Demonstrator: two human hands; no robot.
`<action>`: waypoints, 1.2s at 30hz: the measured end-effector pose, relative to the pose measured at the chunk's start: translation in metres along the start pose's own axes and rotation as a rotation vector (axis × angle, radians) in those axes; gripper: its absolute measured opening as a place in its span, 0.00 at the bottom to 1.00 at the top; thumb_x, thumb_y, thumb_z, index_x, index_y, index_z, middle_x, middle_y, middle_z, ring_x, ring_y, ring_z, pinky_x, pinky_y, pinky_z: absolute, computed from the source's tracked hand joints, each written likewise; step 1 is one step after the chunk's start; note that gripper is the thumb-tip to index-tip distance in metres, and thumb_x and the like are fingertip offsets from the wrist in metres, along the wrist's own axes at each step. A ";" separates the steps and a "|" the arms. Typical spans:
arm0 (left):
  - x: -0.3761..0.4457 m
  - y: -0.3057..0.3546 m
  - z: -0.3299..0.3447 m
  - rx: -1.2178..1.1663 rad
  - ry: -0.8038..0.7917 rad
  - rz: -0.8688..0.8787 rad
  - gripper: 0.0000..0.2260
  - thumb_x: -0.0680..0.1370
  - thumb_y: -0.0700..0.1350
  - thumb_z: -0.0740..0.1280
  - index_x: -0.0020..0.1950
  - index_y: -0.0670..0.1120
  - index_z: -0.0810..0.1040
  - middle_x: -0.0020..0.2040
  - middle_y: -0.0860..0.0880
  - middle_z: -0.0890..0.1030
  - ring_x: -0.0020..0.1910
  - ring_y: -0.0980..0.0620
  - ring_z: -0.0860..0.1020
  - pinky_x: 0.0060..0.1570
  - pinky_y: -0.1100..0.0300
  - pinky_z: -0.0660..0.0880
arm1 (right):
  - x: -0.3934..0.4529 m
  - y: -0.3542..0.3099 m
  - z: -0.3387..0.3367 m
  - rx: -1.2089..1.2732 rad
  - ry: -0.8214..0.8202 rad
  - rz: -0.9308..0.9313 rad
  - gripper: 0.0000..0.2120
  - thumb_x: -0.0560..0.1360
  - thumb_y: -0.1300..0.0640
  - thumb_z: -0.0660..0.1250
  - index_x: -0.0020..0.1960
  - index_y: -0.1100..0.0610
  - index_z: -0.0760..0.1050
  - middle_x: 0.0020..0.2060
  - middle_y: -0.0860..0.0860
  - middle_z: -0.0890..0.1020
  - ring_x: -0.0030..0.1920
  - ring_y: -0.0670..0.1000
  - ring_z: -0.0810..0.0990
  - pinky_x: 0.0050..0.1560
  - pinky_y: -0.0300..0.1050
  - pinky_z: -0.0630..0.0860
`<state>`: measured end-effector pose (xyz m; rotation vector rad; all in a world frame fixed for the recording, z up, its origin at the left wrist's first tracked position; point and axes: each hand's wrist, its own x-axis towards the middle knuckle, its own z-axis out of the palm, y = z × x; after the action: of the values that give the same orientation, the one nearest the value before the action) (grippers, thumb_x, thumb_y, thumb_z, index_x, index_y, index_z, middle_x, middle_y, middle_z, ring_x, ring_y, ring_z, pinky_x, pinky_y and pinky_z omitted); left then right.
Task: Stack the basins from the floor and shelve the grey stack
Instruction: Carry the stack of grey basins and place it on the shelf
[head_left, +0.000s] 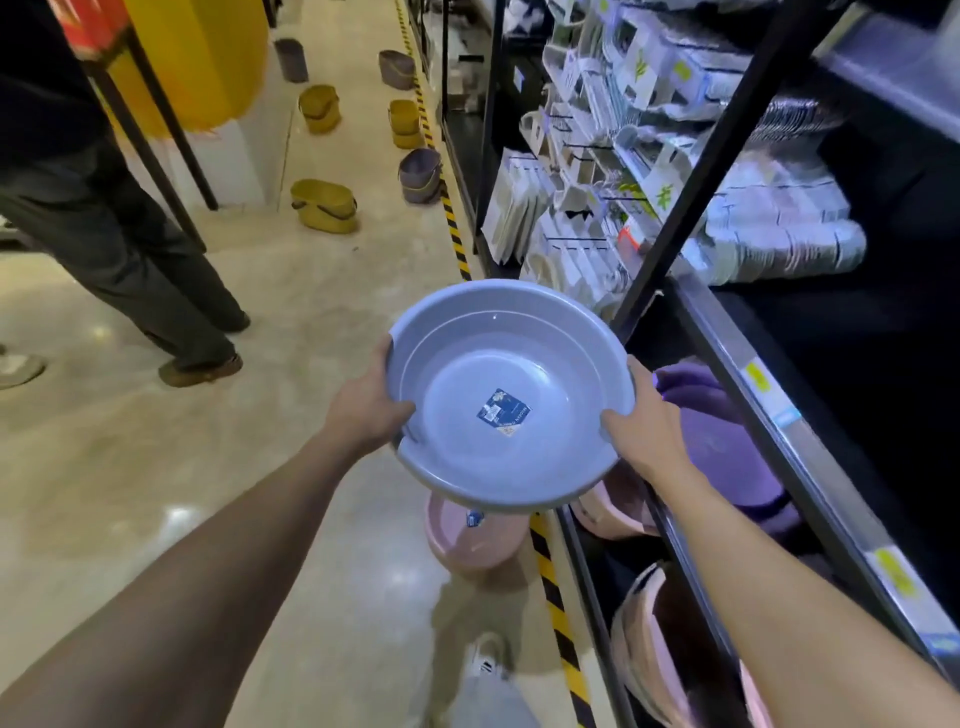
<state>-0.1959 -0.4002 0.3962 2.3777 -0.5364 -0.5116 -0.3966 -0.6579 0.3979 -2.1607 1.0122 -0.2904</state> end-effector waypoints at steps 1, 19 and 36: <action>0.009 -0.002 0.005 -0.012 0.006 -0.005 0.41 0.69 0.42 0.68 0.79 0.57 0.53 0.54 0.44 0.81 0.44 0.37 0.82 0.46 0.45 0.81 | 0.010 0.003 0.006 0.003 -0.005 0.001 0.35 0.67 0.59 0.63 0.70 0.36 0.62 0.44 0.48 0.76 0.40 0.50 0.74 0.32 0.40 0.66; 0.175 -0.213 0.249 0.035 -0.082 -0.075 0.43 0.71 0.41 0.68 0.80 0.56 0.49 0.52 0.44 0.81 0.47 0.38 0.80 0.46 0.53 0.73 | 0.110 0.222 0.264 0.058 -0.033 0.099 0.35 0.67 0.59 0.63 0.70 0.35 0.63 0.50 0.37 0.78 0.48 0.47 0.73 0.45 0.42 0.73; 0.251 -0.440 0.521 0.254 -0.116 -0.034 0.41 0.72 0.45 0.66 0.80 0.55 0.47 0.41 0.43 0.82 0.34 0.41 0.75 0.38 0.53 0.74 | 0.133 0.488 0.511 -0.091 -0.070 0.220 0.35 0.68 0.57 0.63 0.72 0.37 0.59 0.51 0.56 0.80 0.48 0.62 0.77 0.52 0.59 0.77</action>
<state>-0.1285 -0.4707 -0.3239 2.6136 -0.6470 -0.6326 -0.3486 -0.7035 -0.3181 -2.1005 1.2306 -0.0653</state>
